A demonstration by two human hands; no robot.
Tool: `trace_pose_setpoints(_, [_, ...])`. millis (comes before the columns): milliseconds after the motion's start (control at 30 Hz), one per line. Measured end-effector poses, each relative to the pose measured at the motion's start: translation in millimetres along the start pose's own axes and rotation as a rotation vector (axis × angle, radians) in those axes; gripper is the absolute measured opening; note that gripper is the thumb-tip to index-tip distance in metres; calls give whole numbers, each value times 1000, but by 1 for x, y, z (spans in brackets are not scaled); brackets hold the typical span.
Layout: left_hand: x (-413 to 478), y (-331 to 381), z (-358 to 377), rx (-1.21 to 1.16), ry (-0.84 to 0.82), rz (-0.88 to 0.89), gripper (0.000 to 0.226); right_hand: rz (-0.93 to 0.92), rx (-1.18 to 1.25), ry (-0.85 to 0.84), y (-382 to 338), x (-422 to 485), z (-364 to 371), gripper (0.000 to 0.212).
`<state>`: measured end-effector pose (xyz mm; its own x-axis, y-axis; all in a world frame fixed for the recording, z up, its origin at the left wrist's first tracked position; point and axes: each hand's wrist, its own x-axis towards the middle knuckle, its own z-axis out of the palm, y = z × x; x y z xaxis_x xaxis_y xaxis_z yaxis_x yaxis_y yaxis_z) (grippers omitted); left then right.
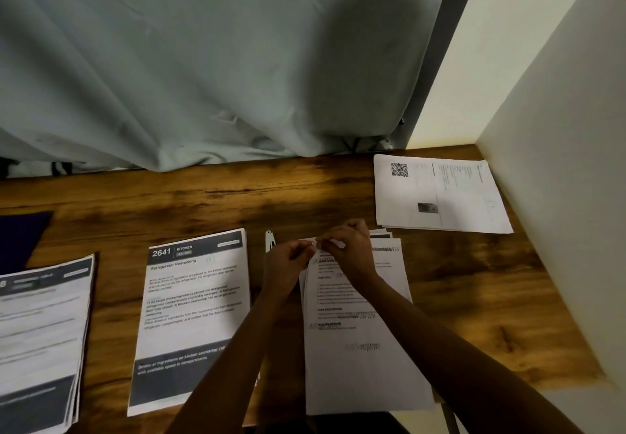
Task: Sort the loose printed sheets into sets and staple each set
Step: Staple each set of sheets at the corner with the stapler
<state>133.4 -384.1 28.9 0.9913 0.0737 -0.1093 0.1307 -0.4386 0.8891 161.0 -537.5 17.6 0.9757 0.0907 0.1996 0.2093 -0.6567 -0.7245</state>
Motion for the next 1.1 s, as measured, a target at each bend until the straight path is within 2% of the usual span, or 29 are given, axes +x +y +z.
trace_pose_setpoints(200, [-2, 6, 5, 42, 19, -9, 22, 7, 25, -18, 0, 2, -1, 11])
trace_pose_setpoints(300, [-6, 0, 6, -59, 85, -152, 19, -3, 45, -2, 4, -3, -5, 7])
trace_pose_setpoints(367, [-7, -3, 7, 20, 104, -219, 24, -37, 56, 25, 9, -10, -9, 7])
trace_pose_setpoints(433, [-7, -1, 10, 90, 67, -267, 32, -65, 44, 38, 14, -18, -13, 9])
trace_pose_setpoints(567, [3, 2, 24, 41, -40, -382, 37, -55, 46, 16, 18, -25, -18, 9])
trace_pose_setpoints(767, [15, 4, 38, 26, -21, -523, 47, -36, 74, -17, 16, -25, -23, 9])
trace_pose_setpoints(900, [16, -1, 44, 0, -20, -549, 43, -6, 69, -43, 18, -24, -20, 9])
trace_pose_setpoints(1100, [17, -6, 49, 108, 9, -541, 34, 66, 59, -72, 24, -24, -14, 8])
